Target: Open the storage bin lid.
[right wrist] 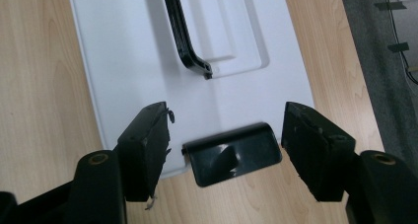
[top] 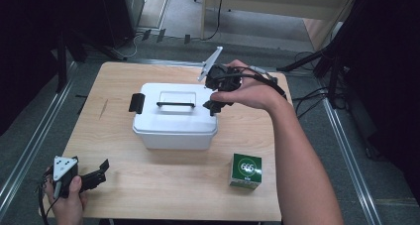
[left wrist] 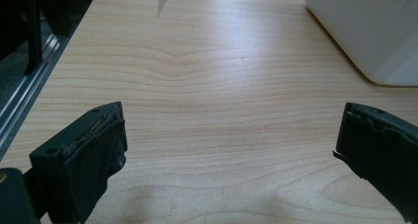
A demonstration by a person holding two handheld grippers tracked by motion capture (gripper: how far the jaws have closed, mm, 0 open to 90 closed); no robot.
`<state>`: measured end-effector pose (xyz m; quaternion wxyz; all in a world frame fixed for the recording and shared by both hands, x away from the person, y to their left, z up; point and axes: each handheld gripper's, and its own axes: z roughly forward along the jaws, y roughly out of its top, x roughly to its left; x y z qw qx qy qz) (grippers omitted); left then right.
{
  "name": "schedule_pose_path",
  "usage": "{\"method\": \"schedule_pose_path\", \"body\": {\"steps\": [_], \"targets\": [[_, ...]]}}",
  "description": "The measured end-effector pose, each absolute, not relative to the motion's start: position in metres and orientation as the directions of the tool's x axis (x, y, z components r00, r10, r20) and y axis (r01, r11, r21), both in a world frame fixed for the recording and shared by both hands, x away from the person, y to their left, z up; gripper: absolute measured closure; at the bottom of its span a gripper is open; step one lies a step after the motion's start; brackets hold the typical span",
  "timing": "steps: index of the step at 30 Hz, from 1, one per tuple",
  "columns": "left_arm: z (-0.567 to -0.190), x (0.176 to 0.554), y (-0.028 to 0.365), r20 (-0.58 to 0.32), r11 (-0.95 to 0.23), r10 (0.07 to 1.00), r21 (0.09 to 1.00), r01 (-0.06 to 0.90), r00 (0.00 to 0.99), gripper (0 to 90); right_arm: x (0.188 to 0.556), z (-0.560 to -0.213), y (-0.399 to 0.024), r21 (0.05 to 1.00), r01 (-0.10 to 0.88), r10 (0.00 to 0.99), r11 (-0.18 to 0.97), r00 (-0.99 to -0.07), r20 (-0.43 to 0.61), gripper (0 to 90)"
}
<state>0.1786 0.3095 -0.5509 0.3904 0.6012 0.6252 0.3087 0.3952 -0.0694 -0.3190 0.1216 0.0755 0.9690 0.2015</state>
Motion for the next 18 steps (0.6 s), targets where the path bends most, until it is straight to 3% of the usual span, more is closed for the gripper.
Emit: {"method": "schedule_pose_path", "body": {"steps": [8, 18], "targets": [[-0.551, 0.179, 0.310, -0.115, 0.082, 0.993, 0.854, 0.513, 0.033, 0.0, 0.398, -0.324, -0.036, 0.352, 0.047, 0.132, 0.935, -0.966, -0.223, 40.4], [-0.551, 0.179, 0.310, -0.123, 0.088, 0.992, 0.854, 0.513, 0.035, 0.0, 0.395, -0.325, -0.005, 0.300, -0.038, 0.050, 0.953, -0.958, -0.281, 56.7]]}}
